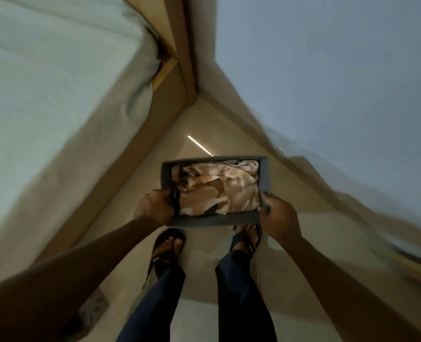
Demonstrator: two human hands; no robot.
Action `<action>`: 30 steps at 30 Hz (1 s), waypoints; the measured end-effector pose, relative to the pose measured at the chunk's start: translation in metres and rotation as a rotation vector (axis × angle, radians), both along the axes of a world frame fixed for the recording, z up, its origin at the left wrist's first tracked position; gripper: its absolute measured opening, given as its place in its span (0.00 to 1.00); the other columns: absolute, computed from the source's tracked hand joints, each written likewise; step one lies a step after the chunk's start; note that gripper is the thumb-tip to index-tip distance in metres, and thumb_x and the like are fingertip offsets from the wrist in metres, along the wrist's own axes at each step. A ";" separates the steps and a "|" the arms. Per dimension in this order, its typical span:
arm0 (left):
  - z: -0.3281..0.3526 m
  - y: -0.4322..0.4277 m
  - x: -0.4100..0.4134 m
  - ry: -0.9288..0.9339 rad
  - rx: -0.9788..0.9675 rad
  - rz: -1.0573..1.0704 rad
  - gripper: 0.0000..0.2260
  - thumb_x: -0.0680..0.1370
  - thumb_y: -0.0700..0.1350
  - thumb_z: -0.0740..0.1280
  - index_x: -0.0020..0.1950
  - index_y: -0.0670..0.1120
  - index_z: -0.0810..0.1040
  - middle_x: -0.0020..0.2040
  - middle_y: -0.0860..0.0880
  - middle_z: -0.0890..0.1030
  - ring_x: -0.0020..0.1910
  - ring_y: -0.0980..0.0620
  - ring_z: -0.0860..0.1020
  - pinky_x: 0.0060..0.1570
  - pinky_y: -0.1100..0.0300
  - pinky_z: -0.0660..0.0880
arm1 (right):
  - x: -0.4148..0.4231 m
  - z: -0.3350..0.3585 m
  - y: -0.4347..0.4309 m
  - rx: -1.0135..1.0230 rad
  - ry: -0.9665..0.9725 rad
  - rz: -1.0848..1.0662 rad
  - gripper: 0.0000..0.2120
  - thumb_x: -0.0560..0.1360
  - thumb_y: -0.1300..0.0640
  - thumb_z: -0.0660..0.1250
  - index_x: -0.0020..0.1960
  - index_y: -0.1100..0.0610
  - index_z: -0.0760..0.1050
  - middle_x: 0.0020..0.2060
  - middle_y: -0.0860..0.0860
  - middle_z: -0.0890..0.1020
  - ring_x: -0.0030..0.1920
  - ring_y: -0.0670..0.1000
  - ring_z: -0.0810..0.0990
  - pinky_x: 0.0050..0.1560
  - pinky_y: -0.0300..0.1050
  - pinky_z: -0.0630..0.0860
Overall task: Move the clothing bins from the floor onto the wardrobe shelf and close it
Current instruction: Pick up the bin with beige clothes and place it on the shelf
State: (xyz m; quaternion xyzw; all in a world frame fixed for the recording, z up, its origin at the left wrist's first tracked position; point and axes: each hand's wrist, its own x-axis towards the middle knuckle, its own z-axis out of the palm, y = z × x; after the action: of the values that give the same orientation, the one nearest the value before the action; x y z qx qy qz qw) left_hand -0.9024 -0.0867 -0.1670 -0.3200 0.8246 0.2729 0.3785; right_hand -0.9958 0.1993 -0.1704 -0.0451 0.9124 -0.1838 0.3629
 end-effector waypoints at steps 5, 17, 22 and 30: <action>0.108 0.019 -0.005 0.104 0.086 -0.058 0.17 0.75 0.39 0.66 0.63 0.47 0.78 0.57 0.44 0.81 0.49 0.46 0.79 0.41 0.56 0.76 | 0.049 0.109 0.026 0.006 0.023 -0.161 0.20 0.77 0.60 0.61 0.69 0.57 0.71 0.57 0.55 0.81 0.53 0.59 0.80 0.47 0.47 0.75; 0.368 0.067 0.048 0.136 0.146 -0.602 0.15 0.76 0.41 0.66 0.63 0.48 0.78 0.55 0.44 0.81 0.47 0.49 0.77 0.35 0.66 0.70 | 0.247 0.373 0.075 0.025 0.086 -0.661 0.17 0.78 0.61 0.60 0.67 0.60 0.73 0.59 0.59 0.81 0.57 0.60 0.79 0.54 0.50 0.77; 0.434 0.115 0.070 0.121 0.157 -0.877 0.17 0.73 0.44 0.69 0.61 0.54 0.77 0.52 0.45 0.81 0.47 0.46 0.81 0.44 0.53 0.81 | 0.342 0.436 0.097 0.060 0.088 -0.798 0.17 0.78 0.60 0.60 0.66 0.58 0.73 0.60 0.58 0.80 0.57 0.61 0.79 0.54 0.51 0.78; 0.490 0.247 0.097 0.360 0.197 -1.057 0.13 0.80 0.54 0.60 0.54 0.50 0.80 0.44 0.49 0.81 0.36 0.54 0.77 0.30 0.64 0.70 | 0.438 0.476 0.163 0.050 0.236 -1.143 0.19 0.78 0.61 0.61 0.68 0.58 0.72 0.61 0.58 0.80 0.59 0.60 0.79 0.57 0.52 0.78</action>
State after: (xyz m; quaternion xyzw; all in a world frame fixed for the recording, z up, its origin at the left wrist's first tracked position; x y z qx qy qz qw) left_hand -0.8056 0.1605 0.3235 0.2245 0.8949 0.1721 0.3453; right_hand -0.5579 0.3621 0.3055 0.4427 0.8303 -0.3225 0.1028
